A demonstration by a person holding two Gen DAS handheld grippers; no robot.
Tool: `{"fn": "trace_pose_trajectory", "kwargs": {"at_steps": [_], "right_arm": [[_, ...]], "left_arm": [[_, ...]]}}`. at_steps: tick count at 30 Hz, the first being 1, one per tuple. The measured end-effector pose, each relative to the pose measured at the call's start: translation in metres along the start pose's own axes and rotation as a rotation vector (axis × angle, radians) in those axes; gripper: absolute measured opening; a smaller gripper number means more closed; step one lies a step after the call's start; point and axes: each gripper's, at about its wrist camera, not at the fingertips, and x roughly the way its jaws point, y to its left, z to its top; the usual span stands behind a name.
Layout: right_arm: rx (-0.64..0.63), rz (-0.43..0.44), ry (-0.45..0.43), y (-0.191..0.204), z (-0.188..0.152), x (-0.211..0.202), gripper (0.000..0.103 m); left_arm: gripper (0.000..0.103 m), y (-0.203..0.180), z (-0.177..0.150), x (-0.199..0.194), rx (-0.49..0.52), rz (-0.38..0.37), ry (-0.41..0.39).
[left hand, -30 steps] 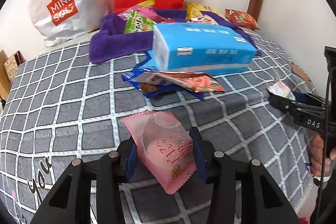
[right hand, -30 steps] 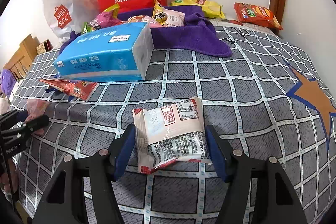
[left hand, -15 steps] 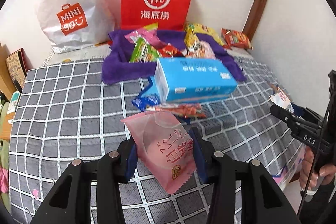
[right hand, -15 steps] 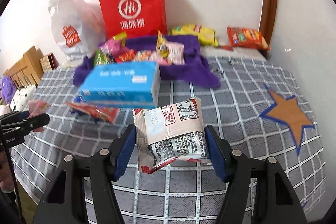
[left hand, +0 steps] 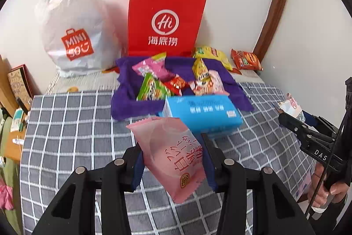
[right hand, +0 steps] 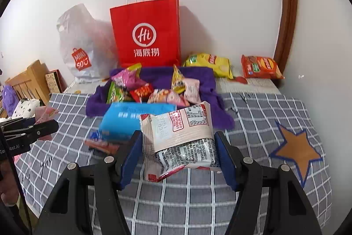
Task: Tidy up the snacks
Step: 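Carry both held bags up over the purple towel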
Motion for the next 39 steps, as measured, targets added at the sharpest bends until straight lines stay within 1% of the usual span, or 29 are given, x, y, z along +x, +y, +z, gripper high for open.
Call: {"fn": "trace_pose_trajectory", "kwargs": {"at_steps": [6,10,14,20,28,39], "right_arm": [[0.012,0.025,-0.002,0.001,0.031,0.016,0.065],[0.005,0.021,0.004,0.002,0.048,0.032,0.065],[-0.002,0.012,0.015,0.004,0.064,0.051,0.065],[-0.023,0.014,0.015,0.007,0.087,0.077,0.065],[-0.039,0.018,0.019,0.005,0.115,0.116,0.065],[-0.039,0.019,0.057,-0.007,0.136,0.166,0.065]], "left_arm": [[0.043,-0.004,0.030,0.009,0.015,0.001,-0.004],[0.043,-0.005,0.050,0.018,0.019,0.000,0.002],[0.043,-0.003,0.068,0.033,0.002,-0.039,0.022],[0.043,0.001,0.093,0.062,-0.012,-0.055,0.042],[0.043,0.004,0.119,0.103,-0.024,-0.061,0.064],[0.043,0.010,0.139,0.155,-0.040,-0.064,0.115]]}}
